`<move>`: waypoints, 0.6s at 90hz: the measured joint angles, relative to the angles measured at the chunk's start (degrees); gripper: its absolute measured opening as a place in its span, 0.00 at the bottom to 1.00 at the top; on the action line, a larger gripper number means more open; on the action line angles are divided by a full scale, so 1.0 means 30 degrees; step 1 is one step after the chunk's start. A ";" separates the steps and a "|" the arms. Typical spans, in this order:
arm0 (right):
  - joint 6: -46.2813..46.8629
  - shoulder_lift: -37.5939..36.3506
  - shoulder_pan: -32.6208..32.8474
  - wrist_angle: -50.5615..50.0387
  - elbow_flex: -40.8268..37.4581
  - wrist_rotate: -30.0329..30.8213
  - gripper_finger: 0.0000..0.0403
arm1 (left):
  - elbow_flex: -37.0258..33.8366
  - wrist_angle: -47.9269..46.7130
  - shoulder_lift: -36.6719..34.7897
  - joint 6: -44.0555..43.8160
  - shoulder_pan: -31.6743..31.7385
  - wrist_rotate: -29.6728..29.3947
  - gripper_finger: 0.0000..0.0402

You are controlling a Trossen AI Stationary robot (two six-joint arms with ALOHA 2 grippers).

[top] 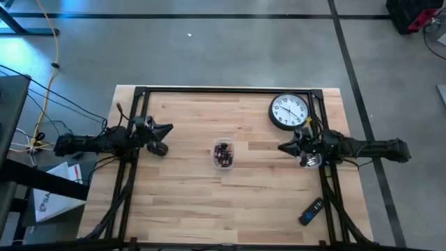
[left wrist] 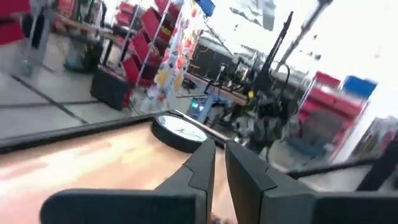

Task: Insert battery
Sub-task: Move the wall clock to the top of the table

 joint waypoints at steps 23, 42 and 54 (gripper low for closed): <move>-0.1895 0.3497 0.2581 -0.0075 0.2159 0.2586 0.00 | 0.0005 0.3325 0.0087 -0.1362 0.0011 -0.1498 0.06; -0.1679 0.6351 0.2600 -0.5317 0.6122 0.5525 0.00 | 0.0007 0.3212 0.0095 -0.1041 0.0009 -0.1286 0.06; -0.0157 0.8150 0.1616 -0.9992 0.8755 0.9560 0.00 | 0.0001 0.2869 0.0393 0.0423 0.0003 0.0430 0.06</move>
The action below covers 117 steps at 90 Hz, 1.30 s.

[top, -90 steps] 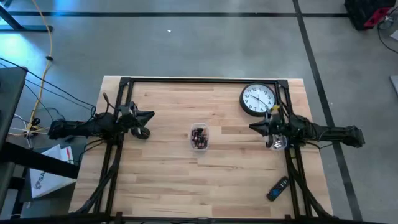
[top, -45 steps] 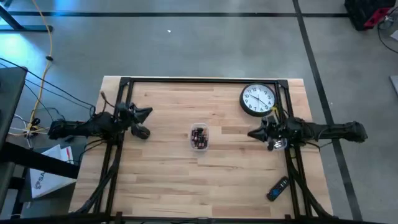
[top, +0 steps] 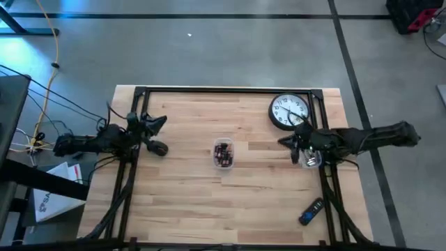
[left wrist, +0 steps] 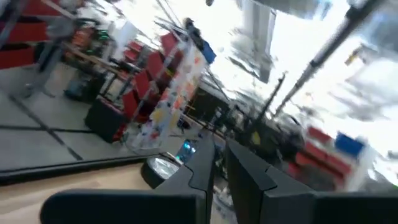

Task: Insert battery
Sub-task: Move the wall clock to the top of the table

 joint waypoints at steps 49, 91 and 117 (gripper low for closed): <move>-0.3324 0.9446 -1.1393 0.1875 0.1436 -0.4973 0.23 | -0.0140 0.4427 0.4815 0.5591 0.0000 -0.0544 0.23; -0.1712 1.4762 -1.3953 0.6582 0.1444 -0.1771 0.35 | 0.0983 0.6284 1.3634 0.0827 0.1552 0.0456 0.44; 0.0037 1.7221 -1.1761 1.1557 0.1553 -0.2522 0.35 | 0.4159 0.6397 1.9026 0.4609 0.2211 0.0169 0.44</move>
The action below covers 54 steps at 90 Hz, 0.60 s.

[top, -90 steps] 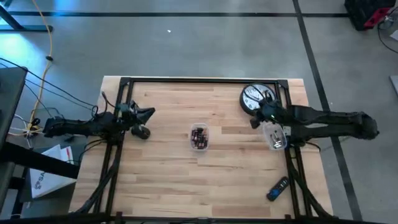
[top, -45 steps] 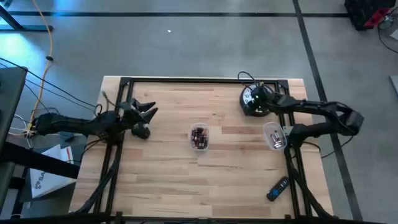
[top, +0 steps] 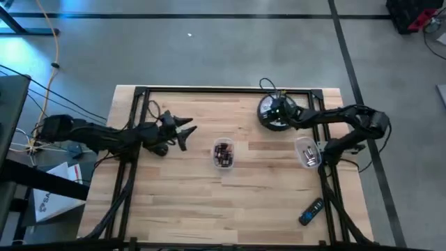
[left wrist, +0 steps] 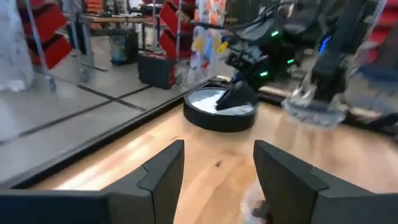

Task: Insert battery
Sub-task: Move the wall clock to the top of the table

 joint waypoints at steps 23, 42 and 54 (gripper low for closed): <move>0.0269 0.3269 0.1586 0.0211 0.3288 -0.0440 0.35 | 0.1009 -0.0009 0.3273 -0.0716 0.2542 0.2300 0.44; -0.2207 0.6937 0.2929 -0.0121 0.8565 -0.2490 0.35 | 0.1282 0.1453 0.5236 -0.0511 0.3753 0.3544 0.44; -0.4105 0.7187 0.3664 -0.1126 1.1255 -0.4806 0.35 | 0.1282 0.1249 0.5791 -0.0417 0.4460 0.4556 0.44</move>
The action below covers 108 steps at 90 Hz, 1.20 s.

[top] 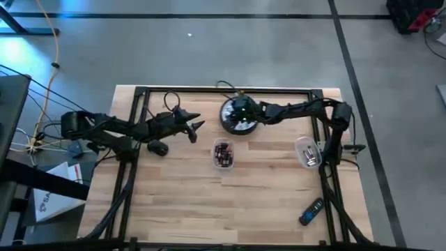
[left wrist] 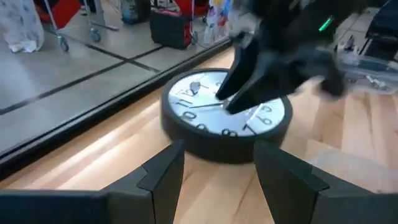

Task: Insert battery
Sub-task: Move the wall clock to the top of the table

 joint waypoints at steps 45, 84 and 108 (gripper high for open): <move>-0.4799 -0.9009 0.0664 -0.8453 -0.4307 0.3844 0.35 | -0.0007 -0.4308 0.0212 -0.0606 0.2142 0.0701 0.44; -0.6390 -0.7561 -0.2780 -0.1474 -1.0399 0.1902 0.35 | 0.4514 -0.3558 0.7388 0.2712 0.4301 0.5341 0.44; -0.9395 -0.3704 -0.3270 0.0514 -0.8865 0.1469 0.35 | 0.5457 -0.3466 0.9583 0.3957 0.4309 0.5483 0.44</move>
